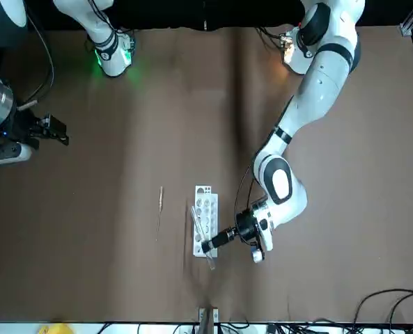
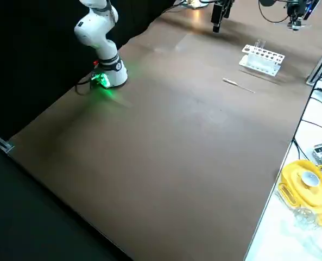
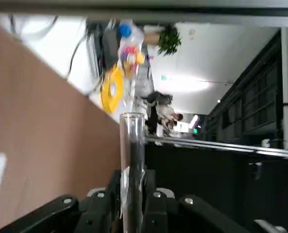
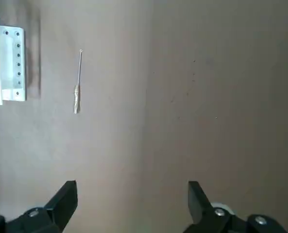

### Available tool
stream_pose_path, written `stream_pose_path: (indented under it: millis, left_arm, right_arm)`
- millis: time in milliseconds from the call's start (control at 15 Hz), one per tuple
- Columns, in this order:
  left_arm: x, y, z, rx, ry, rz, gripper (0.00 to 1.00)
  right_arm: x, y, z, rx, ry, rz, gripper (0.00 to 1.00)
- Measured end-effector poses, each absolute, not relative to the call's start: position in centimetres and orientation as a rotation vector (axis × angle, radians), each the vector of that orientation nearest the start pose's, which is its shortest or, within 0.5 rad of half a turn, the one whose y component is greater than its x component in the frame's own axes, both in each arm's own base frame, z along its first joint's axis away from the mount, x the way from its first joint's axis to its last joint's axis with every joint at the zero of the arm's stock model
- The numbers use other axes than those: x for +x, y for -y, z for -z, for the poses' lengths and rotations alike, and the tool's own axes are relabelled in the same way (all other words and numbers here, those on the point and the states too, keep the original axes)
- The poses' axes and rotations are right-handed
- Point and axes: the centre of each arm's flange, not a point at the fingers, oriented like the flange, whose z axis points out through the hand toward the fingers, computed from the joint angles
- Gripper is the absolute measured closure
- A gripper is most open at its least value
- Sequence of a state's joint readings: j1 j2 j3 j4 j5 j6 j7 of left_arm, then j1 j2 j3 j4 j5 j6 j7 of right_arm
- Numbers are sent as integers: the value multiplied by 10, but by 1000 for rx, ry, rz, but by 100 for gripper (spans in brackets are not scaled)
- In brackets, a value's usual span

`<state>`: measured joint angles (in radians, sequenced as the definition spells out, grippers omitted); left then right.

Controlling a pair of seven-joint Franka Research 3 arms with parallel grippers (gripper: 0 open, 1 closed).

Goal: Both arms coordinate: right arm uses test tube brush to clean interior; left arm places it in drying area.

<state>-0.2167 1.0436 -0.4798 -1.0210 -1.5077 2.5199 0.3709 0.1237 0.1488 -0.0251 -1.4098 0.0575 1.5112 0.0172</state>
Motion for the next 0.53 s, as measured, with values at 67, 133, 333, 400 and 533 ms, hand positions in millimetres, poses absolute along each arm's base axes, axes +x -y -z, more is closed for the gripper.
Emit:
stream_pose_path:
  millis: [67,133,333,400,533]
  left_arm:
    - [722,383,-289,1602,-472,-15,76]
    - [720,384,-290,1576,-516,95,76]
    - [721,376,-296,1529,-607,373,76]
    - [723,369,-298,1502,-632,462,76]
    - [727,349,-299,1443,-699,645,76]
  right_arm:
    - [590,-69,-609,-3087,135,-79,0]
    - [590,-71,-609,-3086,143,-79,0]
    - [589,-83,-609,-3085,174,-78,0]
    - [588,-86,-609,-3085,182,-78,0]
    - [588,-89,-609,-3084,190,-78,0]
